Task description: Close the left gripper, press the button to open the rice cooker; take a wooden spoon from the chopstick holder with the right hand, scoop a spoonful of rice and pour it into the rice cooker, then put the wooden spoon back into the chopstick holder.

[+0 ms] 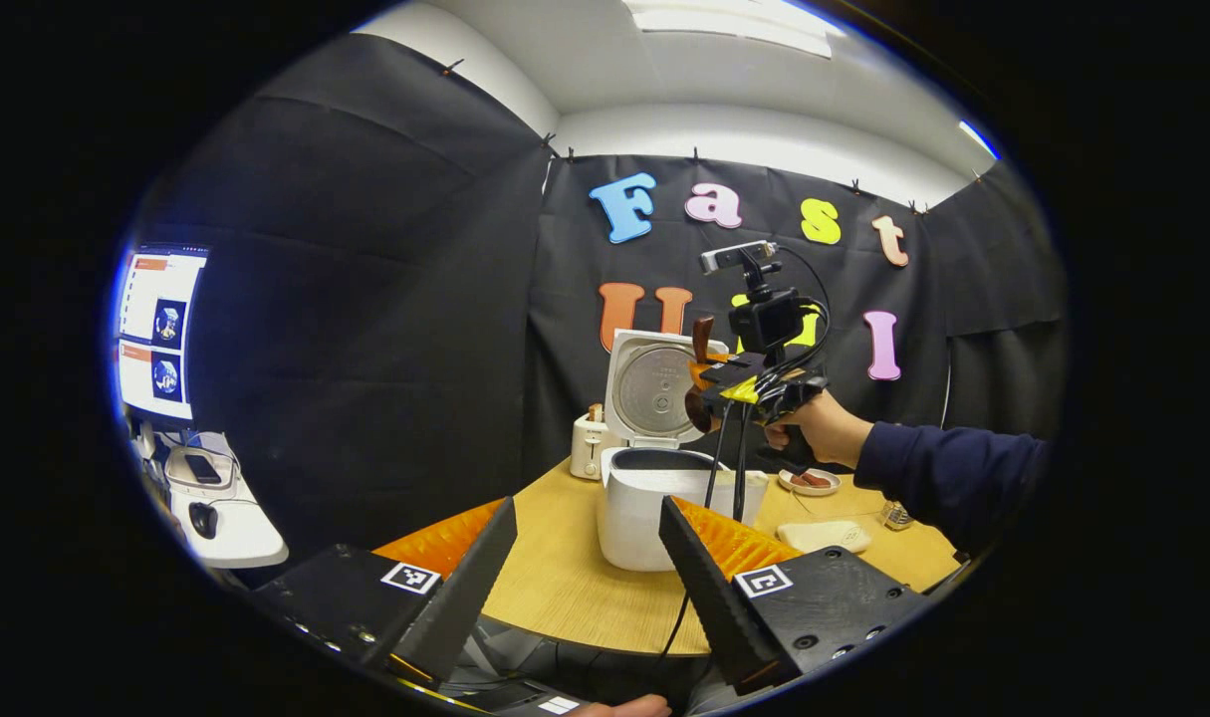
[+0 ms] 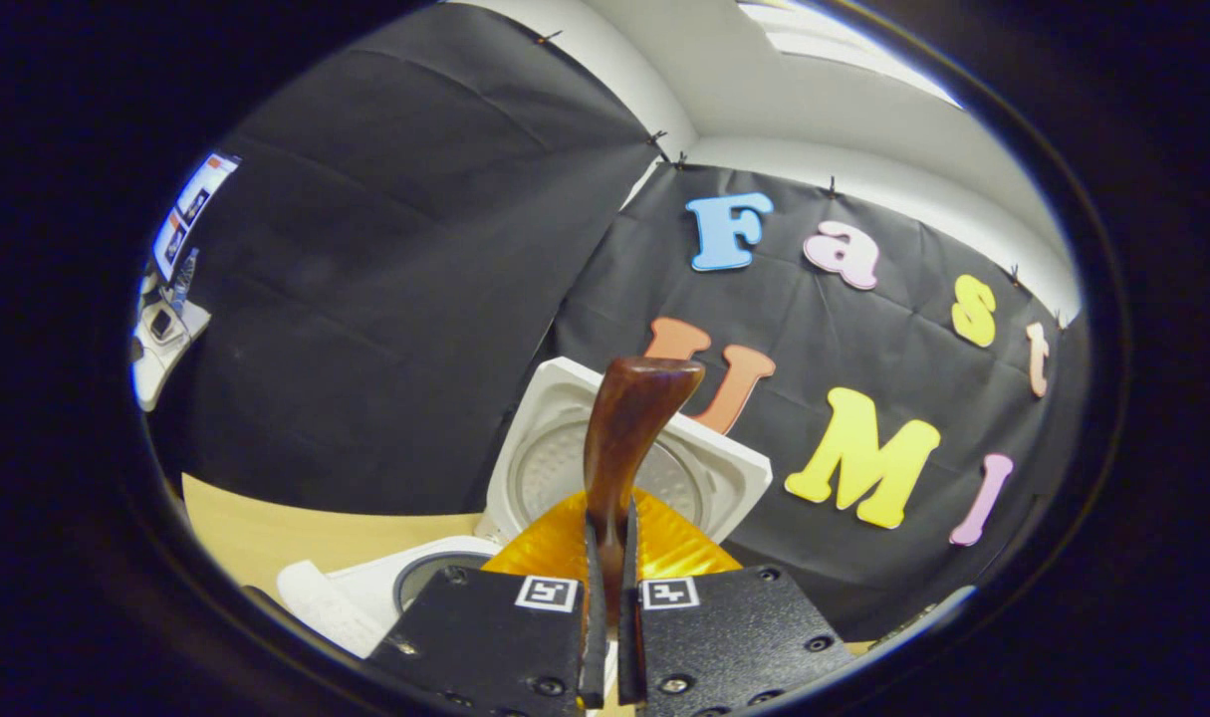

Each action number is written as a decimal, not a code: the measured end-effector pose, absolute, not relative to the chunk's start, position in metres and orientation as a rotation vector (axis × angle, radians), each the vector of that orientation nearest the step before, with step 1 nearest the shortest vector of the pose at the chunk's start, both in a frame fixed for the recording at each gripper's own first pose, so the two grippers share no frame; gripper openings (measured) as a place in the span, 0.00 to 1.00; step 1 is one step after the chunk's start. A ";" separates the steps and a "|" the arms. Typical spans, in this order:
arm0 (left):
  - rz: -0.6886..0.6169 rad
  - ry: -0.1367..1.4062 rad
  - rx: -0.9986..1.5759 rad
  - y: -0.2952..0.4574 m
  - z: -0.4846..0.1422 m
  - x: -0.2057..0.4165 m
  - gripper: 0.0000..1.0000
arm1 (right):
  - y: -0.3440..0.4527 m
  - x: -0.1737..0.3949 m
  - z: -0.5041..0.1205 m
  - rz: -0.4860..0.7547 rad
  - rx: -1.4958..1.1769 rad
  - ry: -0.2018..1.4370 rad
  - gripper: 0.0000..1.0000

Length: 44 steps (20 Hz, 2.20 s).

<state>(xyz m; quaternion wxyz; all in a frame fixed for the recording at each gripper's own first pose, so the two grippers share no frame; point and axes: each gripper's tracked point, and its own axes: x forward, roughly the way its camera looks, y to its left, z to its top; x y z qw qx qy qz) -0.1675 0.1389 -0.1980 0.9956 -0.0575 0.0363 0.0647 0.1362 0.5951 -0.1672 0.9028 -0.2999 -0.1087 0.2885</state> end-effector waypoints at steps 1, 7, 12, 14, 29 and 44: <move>0.125 0.075 -0.109 0.134 -0.197 -0.165 0.92 | 0.589 0.132 -0.160 0.591 -0.616 -0.234 0.10; 0.078 0.077 -0.098 0.097 -0.189 -0.154 0.92 | 0.523 0.123 -0.125 0.543 -0.529 -0.234 0.11; 0.024 0.048 -0.133 0.058 -0.173 -0.148 0.92 | 0.442 0.128 -0.106 0.473 -0.467 -0.225 0.11; -0.017 0.052 -0.146 0.038 -0.173 -0.143 0.92 | 0.411 0.129 -0.097 0.453 -0.428 -0.220 0.11; -0.020 0.031 -0.082 -0.002 -0.163 -0.133 0.92 | 0.189 0.130 -0.083 0.234 -0.347 -0.156 0.13; -0.086 -0.002 -0.118 -0.043 -0.156 -0.110 0.92 | 0.047 0.168 -0.158 0.072 -0.211 -0.080 0.15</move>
